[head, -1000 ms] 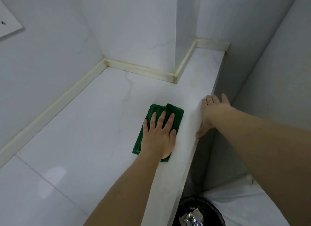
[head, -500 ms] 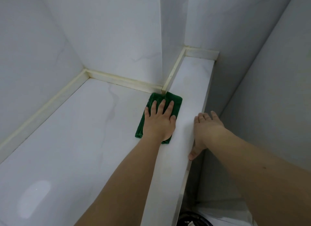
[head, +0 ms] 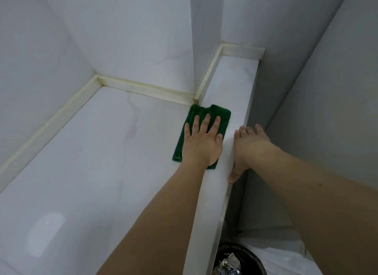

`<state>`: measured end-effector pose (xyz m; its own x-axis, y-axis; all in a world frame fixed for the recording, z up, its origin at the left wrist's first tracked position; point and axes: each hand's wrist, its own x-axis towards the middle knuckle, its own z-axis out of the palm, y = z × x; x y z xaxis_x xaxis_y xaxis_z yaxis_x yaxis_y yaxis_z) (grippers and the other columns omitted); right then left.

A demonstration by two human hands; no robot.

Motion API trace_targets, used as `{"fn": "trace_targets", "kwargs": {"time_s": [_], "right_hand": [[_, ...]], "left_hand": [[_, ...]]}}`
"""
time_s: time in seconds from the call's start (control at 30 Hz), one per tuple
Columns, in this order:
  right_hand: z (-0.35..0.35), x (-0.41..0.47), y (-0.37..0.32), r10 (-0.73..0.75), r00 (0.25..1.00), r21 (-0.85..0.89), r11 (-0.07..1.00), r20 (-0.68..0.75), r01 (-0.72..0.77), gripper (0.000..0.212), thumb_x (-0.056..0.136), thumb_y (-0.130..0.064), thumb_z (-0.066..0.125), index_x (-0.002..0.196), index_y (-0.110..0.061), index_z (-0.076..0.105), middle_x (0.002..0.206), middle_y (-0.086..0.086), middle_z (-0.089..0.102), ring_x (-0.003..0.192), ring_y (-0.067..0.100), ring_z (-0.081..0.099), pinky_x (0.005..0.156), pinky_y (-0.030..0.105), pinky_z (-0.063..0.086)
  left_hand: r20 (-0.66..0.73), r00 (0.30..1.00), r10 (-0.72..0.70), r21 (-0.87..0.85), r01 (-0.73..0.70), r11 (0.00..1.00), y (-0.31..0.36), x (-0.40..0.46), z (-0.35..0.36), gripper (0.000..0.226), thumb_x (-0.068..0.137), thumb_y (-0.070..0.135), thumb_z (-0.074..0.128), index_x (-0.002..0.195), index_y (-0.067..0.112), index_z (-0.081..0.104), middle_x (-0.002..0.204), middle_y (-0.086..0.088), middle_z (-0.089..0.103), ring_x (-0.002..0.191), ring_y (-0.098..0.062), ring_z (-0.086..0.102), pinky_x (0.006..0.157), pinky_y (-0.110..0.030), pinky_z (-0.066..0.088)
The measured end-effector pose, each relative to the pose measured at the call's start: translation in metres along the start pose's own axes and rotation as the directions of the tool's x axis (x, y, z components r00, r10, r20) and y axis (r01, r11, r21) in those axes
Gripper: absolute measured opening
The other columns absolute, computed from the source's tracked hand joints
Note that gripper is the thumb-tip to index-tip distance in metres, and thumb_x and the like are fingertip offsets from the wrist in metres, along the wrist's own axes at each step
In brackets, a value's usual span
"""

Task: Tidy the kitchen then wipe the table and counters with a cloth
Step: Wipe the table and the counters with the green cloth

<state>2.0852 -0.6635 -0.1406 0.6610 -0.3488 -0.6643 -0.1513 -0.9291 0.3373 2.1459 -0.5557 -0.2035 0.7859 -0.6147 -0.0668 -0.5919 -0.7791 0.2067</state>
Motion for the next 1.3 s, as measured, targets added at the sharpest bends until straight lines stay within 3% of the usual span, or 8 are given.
{"fn": "trace_targets", "kwargs": {"time_s": [0.27, 0.47, 0.57, 0.67, 0.83, 0.93, 1.07, 1.3], "right_hand": [[0.004, -0.010, 0.003, 0.011, 0.999, 0.003, 1.000, -0.044, -0.011, 0.143, 0.056, -0.082, 0.065, 0.152, -0.007, -0.011, 0.160, 0.012, -0.009, 0.148, 0.027, -0.007, 0.116, 0.055, -0.010], [0.013, -0.035, -0.005, 0.014, 0.981, 0.090, 0.996, -0.193, 0.004, 0.138, 0.060, -0.075, 0.069, 0.152, -0.004, -0.005, 0.160, 0.013, 0.003, 0.148, 0.029, 0.005, 0.118, 0.052, 0.004], [0.027, -0.046, -0.013, -0.005, 0.968, 0.151, 0.987, -0.251, 0.045, 0.117, 0.079, -0.062, 0.064, 0.152, -0.005, -0.007, 0.161, 0.012, -0.002, 0.148, 0.027, 0.003, 0.119, 0.048, 0.006], [0.045, -0.062, -0.021, -0.031, 0.969, 0.194, 0.978, -0.246, 0.080, 0.088, 0.096, -0.047, 0.047, 0.152, -0.004, -0.007, 0.161, 0.011, -0.005, 0.148, 0.025, 0.001, 0.120, 0.045, 0.005], [0.073, -0.093, -0.047, -0.065, 0.961, 0.224, 0.966, -0.270, 0.128, 0.069, 0.101, -0.025, 0.036, 0.152, -0.006, -0.005, 0.161, 0.010, -0.004, 0.149, 0.024, 0.001, 0.120, 0.043, 0.003], [0.085, -0.111, -0.068, -0.095, 0.949, 0.238, 0.956, -0.301, 0.171, 0.067, 0.099, -0.017, 0.034, 0.153, -0.006, -0.004, 0.161, 0.010, -0.004, 0.149, 0.024, 0.000, 0.120, 0.042, 0.003], [0.101, -0.132, -0.090, -0.124, 0.940, 0.248, 0.946, -0.318, 0.208, 0.066, 0.098, -0.014, 0.032, 0.153, -0.006, -0.004, 0.161, 0.009, -0.003, 0.149, 0.024, 0.000, 0.120, 0.042, 0.003], [0.121, -0.164, -0.118, -0.128, 0.921, 0.321, 0.912, -0.367, 0.255, 0.064, 0.100, -0.017, 0.029, 0.153, -0.007, -0.004, 0.161, 0.009, -0.005, 0.149, 0.024, -0.002, 0.119, 0.039, 0.000]], "left_hand": [[-0.003, 1.000, 0.002, -0.015, -0.002, 1.000, -0.006, -0.032, 0.003, 0.056, 0.101, 0.040, 0.019, 0.154, 0.034, 0.000, 0.163, 0.003, -0.001, 0.149, -0.023, -0.008, 0.120, -0.048, -0.004], [0.026, 1.000, -0.014, -0.004, 0.014, 1.000, -0.012, -0.088, 0.000, 0.056, 0.102, 0.042, 0.017, 0.154, 0.034, -0.002, 0.163, 0.004, -0.003, 0.149, -0.022, -0.010, 0.120, -0.047, -0.006], [0.036, 0.999, -0.027, 0.002, 0.027, 1.000, -0.016, -0.115, 0.001, 0.056, 0.102, 0.042, 0.017, 0.153, 0.035, -0.004, 0.163, 0.005, -0.005, 0.149, -0.021, -0.012, 0.120, -0.045, -0.007], [0.047, 0.998, -0.038, 0.016, 0.038, 0.999, -0.020, -0.145, 0.000, 0.056, 0.102, 0.042, 0.016, 0.153, 0.036, -0.006, 0.162, 0.006, -0.007, 0.148, -0.020, -0.013, 0.120, -0.045, -0.008], [0.047, 0.998, -0.042, 0.046, 0.040, 0.998, -0.027, -0.203, 0.002, 0.056, 0.102, 0.043, 0.015, 0.152, 0.036, -0.008, 0.162, 0.006, -0.008, 0.148, -0.020, -0.013, 0.120, -0.044, -0.007], [0.052, 0.998, -0.047, 0.060, 0.044, 0.997, -0.033, -0.239, 0.003, 0.055, 0.101, 0.044, 0.012, 0.152, 0.036, -0.008, 0.162, 0.006, -0.008, 0.148, -0.020, -0.013, 0.120, -0.044, -0.006], [0.054, 0.997, -0.053, 0.083, 0.048, 0.995, -0.040, -0.279, 0.007, 0.065, 0.088, 0.050, -0.007, 0.152, 0.037, -0.009, 0.162, 0.006, -0.007, 0.149, -0.020, -0.012, 0.120, -0.044, -0.006], [0.063, 0.997, -0.053, 0.092, 0.047, 0.995, -0.045, -0.328, 0.010, 0.066, 0.088, 0.051, -0.006, 0.152, 0.036, -0.009, 0.162, 0.006, -0.008, 0.148, -0.020, -0.014, 0.120, -0.044, -0.009]]}}
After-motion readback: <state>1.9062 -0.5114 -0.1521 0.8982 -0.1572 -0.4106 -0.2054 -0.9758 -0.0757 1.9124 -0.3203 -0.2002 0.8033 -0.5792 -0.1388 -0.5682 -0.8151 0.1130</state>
